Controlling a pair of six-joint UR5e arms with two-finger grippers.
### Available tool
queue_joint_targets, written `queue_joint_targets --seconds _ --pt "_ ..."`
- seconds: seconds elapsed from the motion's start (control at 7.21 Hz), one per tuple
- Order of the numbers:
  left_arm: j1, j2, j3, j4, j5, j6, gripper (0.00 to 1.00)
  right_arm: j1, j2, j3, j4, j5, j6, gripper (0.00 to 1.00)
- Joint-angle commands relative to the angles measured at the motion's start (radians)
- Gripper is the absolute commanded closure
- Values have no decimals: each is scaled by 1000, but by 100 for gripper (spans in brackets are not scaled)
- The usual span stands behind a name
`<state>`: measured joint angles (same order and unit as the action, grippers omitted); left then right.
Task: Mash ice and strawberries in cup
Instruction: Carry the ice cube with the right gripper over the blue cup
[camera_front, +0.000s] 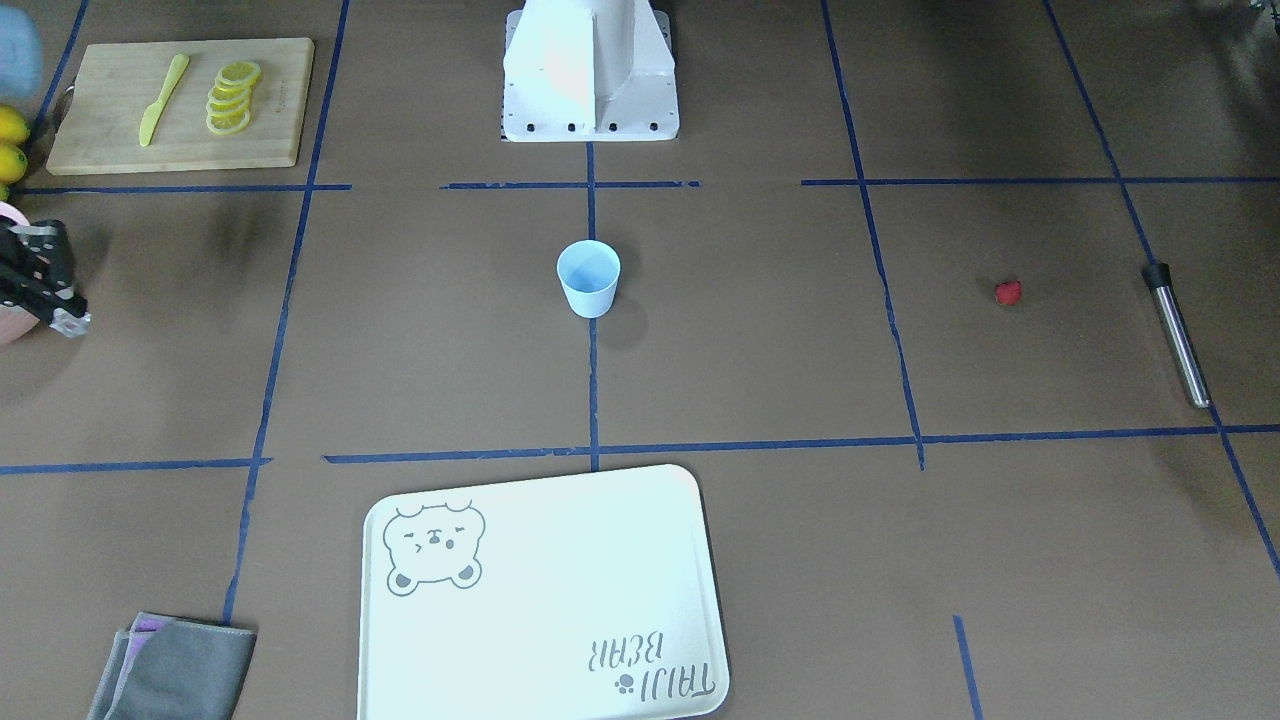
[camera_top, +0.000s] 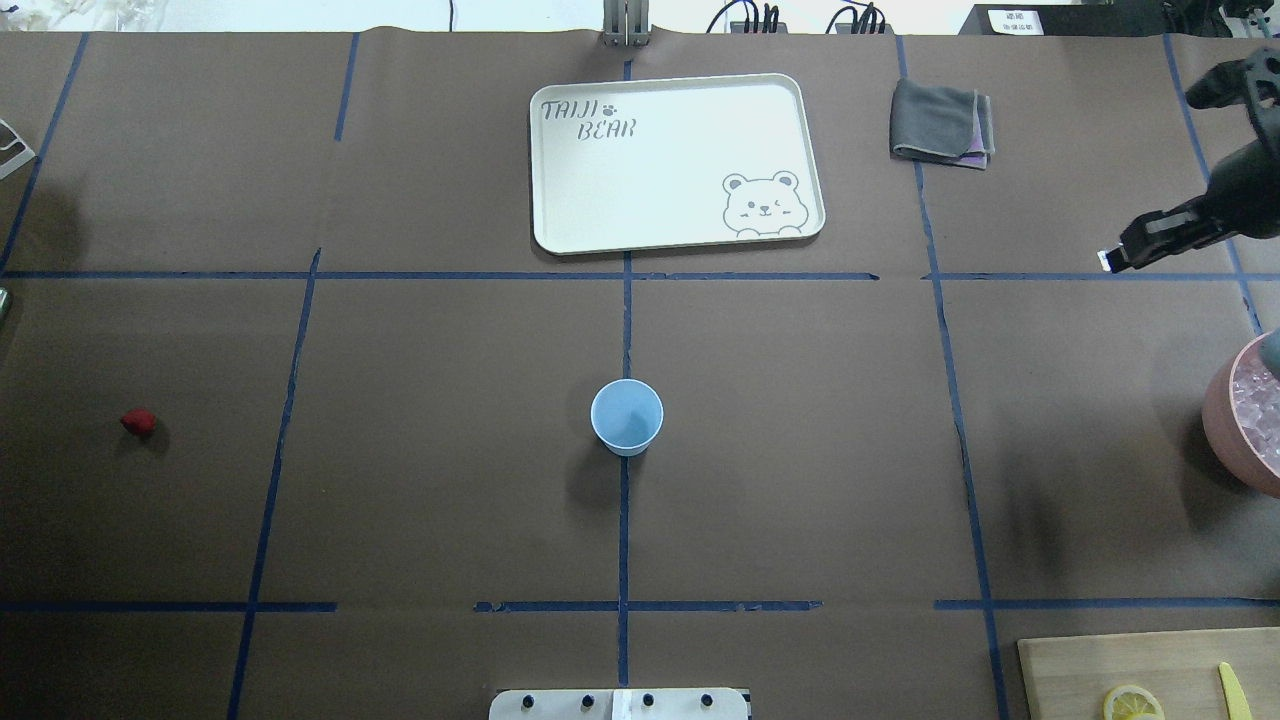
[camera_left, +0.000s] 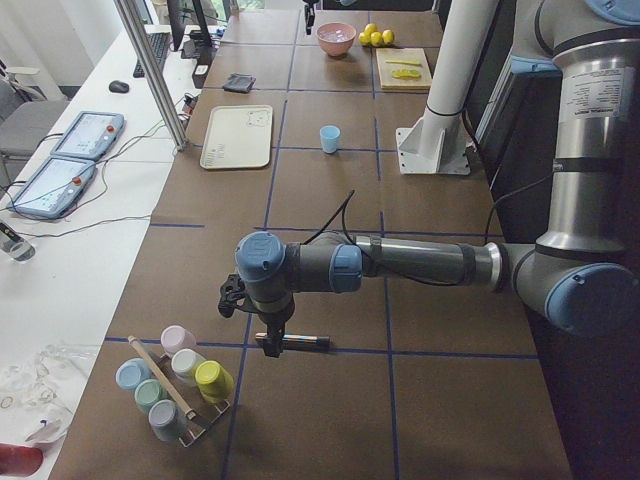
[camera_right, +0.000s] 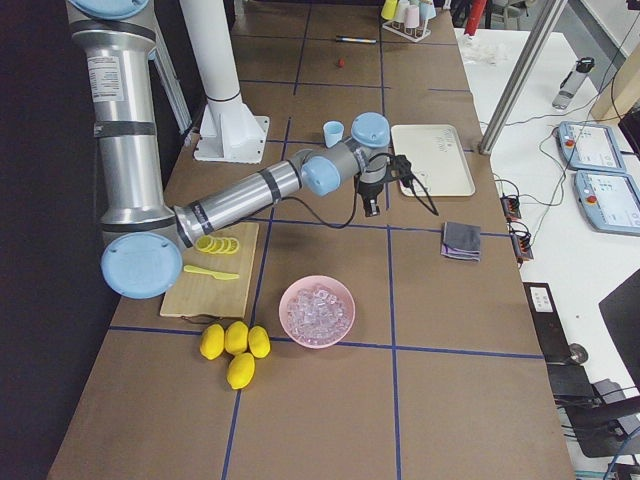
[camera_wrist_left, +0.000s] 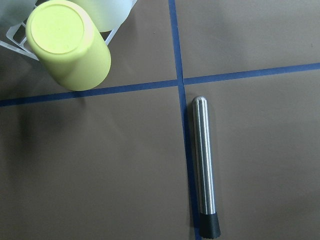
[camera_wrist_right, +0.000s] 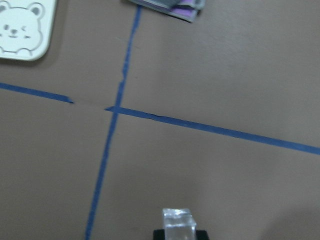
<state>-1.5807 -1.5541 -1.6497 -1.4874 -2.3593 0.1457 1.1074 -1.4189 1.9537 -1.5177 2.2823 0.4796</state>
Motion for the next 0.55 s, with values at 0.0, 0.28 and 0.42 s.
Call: queue_joint_targets --seconds 0.0,0.28,0.42 --pt "2 -3 -1 -1 0 -2 0 -191 226 19 -180 -113 171 97" --pt "2 -3 -1 -1 0 0 0 -384 331 11 -196 -254 381 96" --pt "1 -4 -1 -1 0 0 0 -485 407 -21 -197 -352 528 96"
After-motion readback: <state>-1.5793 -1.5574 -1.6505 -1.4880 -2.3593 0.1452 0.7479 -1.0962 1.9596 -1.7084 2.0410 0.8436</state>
